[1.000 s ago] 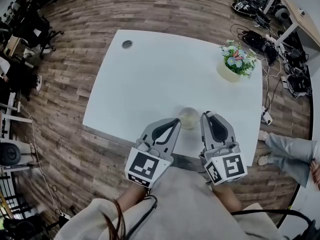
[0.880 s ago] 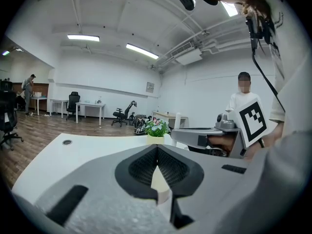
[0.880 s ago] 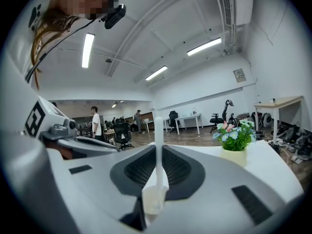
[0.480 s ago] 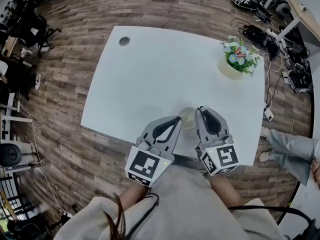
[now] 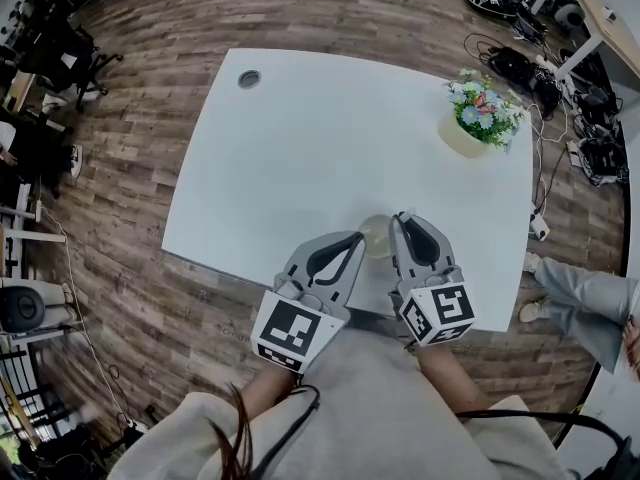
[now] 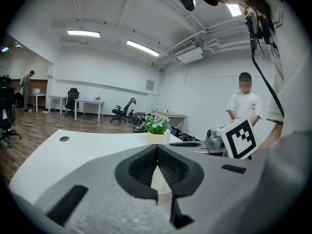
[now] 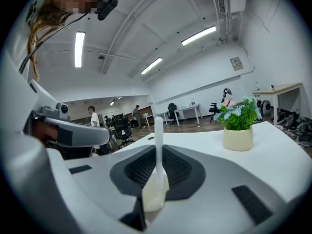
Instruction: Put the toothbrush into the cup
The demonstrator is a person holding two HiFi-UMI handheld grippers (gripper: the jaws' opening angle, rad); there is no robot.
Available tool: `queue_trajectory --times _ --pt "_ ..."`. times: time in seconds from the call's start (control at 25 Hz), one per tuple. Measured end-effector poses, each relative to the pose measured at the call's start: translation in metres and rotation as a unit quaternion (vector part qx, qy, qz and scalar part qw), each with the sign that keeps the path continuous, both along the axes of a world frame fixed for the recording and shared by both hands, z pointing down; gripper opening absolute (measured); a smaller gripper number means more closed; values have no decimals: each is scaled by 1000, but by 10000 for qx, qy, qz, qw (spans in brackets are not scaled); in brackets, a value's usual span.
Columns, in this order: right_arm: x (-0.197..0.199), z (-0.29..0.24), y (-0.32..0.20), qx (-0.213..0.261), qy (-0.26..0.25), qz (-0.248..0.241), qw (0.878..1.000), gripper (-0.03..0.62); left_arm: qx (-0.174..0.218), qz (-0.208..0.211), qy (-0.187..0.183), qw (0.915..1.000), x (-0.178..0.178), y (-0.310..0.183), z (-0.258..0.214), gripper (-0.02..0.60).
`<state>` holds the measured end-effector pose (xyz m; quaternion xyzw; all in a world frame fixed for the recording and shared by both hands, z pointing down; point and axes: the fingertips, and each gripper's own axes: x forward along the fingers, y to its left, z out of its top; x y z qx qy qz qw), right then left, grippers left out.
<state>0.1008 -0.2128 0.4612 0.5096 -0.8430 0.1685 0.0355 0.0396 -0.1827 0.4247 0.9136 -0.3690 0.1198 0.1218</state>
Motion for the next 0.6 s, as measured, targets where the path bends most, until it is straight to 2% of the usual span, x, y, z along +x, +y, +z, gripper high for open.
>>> queue_trajectory --times 0.28,0.4,0.6 --pt "-4 5 1 -24 71 -82 9999 53 32 11 9 10000 0 1 1 8" --pt "-3 4 2 -39 69 -57 10000 97 35 29 20 10000 0 3 -1 8" --pt "3 5 4 -78 70 63 9999 103 46 64 36 10000 3 3 0 8"
